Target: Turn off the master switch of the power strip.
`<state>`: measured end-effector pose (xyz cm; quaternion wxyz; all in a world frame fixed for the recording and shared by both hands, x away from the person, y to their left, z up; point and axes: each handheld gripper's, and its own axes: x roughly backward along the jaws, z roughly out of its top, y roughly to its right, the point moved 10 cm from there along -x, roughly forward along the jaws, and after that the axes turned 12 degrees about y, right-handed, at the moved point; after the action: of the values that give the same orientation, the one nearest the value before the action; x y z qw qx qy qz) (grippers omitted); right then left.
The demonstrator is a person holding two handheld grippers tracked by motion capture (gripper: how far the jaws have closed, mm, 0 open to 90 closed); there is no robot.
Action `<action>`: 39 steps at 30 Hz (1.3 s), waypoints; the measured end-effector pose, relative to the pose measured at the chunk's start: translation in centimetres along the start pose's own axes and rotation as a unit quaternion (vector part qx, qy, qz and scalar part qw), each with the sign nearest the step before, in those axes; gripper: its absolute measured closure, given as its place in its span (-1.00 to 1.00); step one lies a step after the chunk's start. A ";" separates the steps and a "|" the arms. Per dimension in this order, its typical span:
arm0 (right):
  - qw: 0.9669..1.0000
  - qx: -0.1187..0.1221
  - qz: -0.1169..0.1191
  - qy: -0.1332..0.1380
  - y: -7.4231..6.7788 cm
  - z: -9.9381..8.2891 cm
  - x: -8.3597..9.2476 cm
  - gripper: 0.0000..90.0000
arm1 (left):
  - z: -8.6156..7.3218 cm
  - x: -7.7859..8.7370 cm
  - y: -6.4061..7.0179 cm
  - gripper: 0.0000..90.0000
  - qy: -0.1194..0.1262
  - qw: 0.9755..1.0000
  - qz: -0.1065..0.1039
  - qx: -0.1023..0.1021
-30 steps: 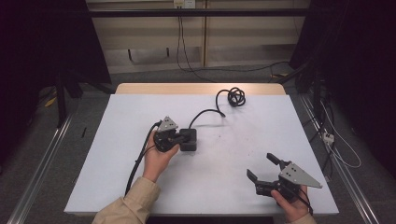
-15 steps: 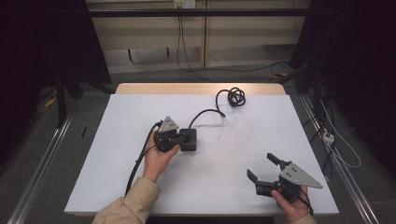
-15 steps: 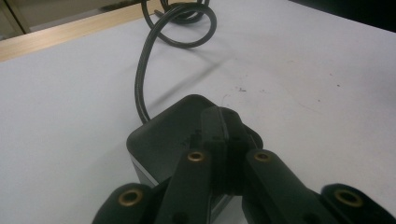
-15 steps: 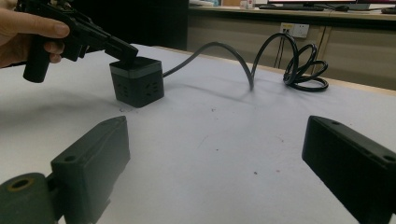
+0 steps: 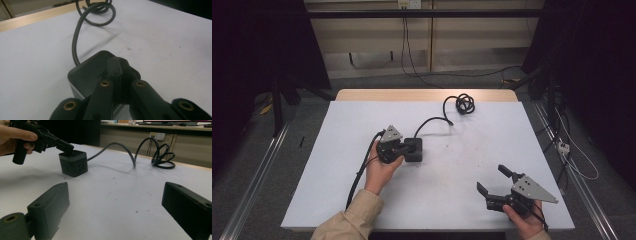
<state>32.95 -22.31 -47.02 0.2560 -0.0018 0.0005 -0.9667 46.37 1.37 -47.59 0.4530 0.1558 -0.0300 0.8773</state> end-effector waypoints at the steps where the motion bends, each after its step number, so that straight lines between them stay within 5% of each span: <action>1: 1.000 0.000 0.000 0.000 0.0 0.0 0.0 -0.85 | 0.0 0.0 0.0 1.00 -0.001 1.000 0.000 0.000; 7: 1.000 0.000 0.000 -0.001 0.0 0.0 0.1 -0.85 | -0.2 0.5 -0.5 1.00 0.005 1.000 0.002 0.014; 10: 1.000 0.001 0.001 -0.002 -0.1 -0.1 0.0 -0.85 | -0.2 0.6 -0.5 1.00 0.002 1.000 0.004 -0.002; 21: 1.000 0.001 0.000 -0.001 0.0 -0.1 0.0 -0.85 | -0.1 0.6 -0.4 1.00 -0.002 1.000 0.006 -0.006; 39: 1.000 0.002 0.001 -0.002 0.0 -0.1 0.0 -0.85 | -0.1 0.5 -0.4 1.00 -0.001 1.000 0.009 0.017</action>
<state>32.98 -22.29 -47.09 0.2573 -0.0027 -0.0019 -0.9663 46.39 2.01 -47.53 0.4422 0.1636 -0.0171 0.8817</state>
